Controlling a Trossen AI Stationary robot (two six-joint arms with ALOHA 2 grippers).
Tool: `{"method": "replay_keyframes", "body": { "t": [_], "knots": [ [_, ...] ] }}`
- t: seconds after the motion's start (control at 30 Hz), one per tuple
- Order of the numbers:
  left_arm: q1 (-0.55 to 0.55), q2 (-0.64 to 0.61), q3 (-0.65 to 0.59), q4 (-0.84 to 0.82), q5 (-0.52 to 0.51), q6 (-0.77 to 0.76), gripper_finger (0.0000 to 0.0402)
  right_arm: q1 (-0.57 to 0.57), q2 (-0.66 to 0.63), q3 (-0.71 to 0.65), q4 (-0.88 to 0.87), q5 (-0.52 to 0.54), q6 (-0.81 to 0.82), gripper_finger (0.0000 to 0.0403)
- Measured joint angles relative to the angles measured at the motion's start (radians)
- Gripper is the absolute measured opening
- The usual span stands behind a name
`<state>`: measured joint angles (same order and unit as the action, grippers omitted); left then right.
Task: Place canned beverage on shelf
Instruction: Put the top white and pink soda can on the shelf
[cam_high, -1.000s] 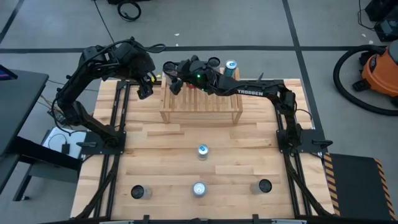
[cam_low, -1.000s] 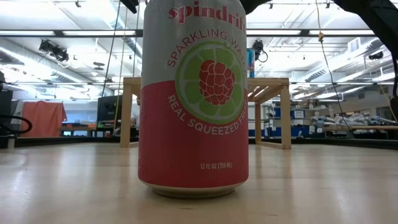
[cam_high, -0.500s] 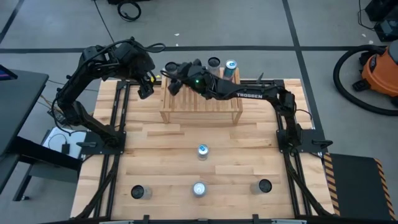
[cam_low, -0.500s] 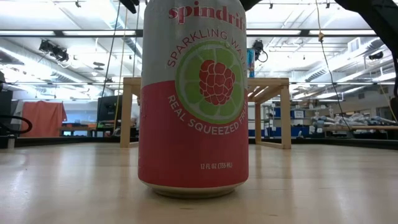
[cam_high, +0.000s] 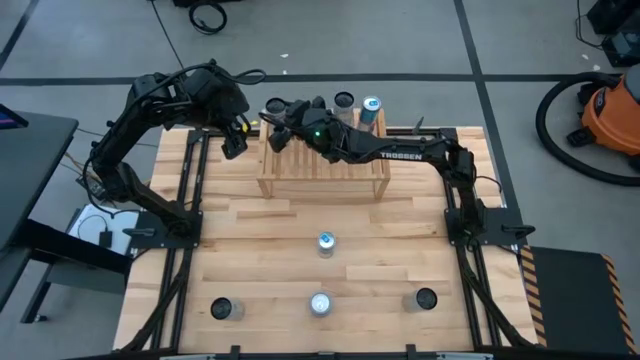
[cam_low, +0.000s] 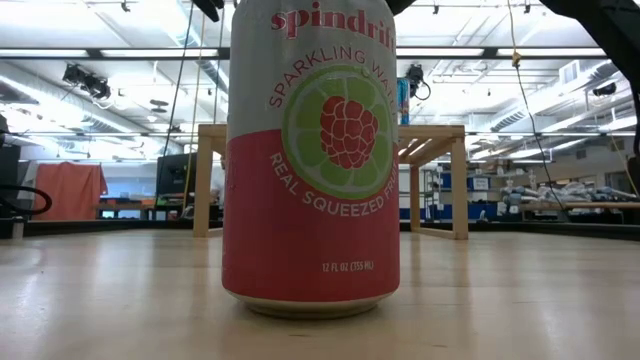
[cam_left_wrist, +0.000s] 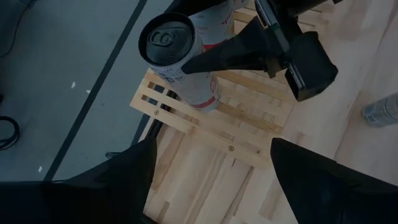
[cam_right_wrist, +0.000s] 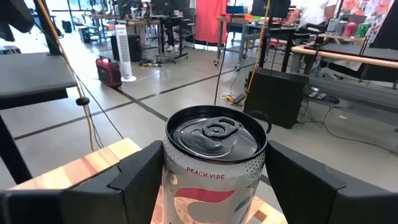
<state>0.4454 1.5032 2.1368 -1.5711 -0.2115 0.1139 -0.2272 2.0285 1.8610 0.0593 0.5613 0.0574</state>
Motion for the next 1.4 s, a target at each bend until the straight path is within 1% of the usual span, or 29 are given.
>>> {"method": "replay_keyframes", "body": {
  "t": [0.23,0.37,0.43,0.67,0.77,0.93,1.13,1.27,1.4],
  "knots": [
    [0.000,0.000,0.000,0.000,0.000,0.000,0.0318,-0.002,0.000,0.000,-0.017,-0.003,-0.014,0.0274],
    [0.000,0.000,0.000,0.000,0.000,0.000,0.0318,-0.004,0.000,0.000,-0.018,-0.057,-0.015,0.0274],
    [0.000,0.000,0.000,0.000,0.000,0.000,0.0318,-0.005,0.000,0.000,-0.016,-0.058,-0.017,0.0274],
    [0.000,0.001,0.000,0.000,0.015,0.000,0.0318,-0.015,0.049,0.004,0.054,-0.069,-0.062,0.0274],
    [0.000,0.001,0.000,0.000,0.036,0.000,0.0318,-0.015,0.061,0.005,0.085,-0.060,-0.092,0.0274],
    [-0.002,0.001,-0.001,0.000,0.040,0.001,0.0318,-0.012,0.059,0.003,0.094,-0.051,-0.101,0.0274],
    [-0.002,0.001,-0.001,0.000,0.040,0.001,0.0318,0.005,0.056,0.003,0.083,0.041,-0.115,0.0274],
    [-0.002,0.001,-0.001,0.000,0.040,0.001,0.0318,0.004,0.056,0.003,0.081,0.033,-0.102,0.0274],
    [-0.002,0.001,-0.001,0.000,0.040,0.001,0.0318,0.003,0.056,0.002,0.080,0.050,-0.078,0.0274]
  ]
}}
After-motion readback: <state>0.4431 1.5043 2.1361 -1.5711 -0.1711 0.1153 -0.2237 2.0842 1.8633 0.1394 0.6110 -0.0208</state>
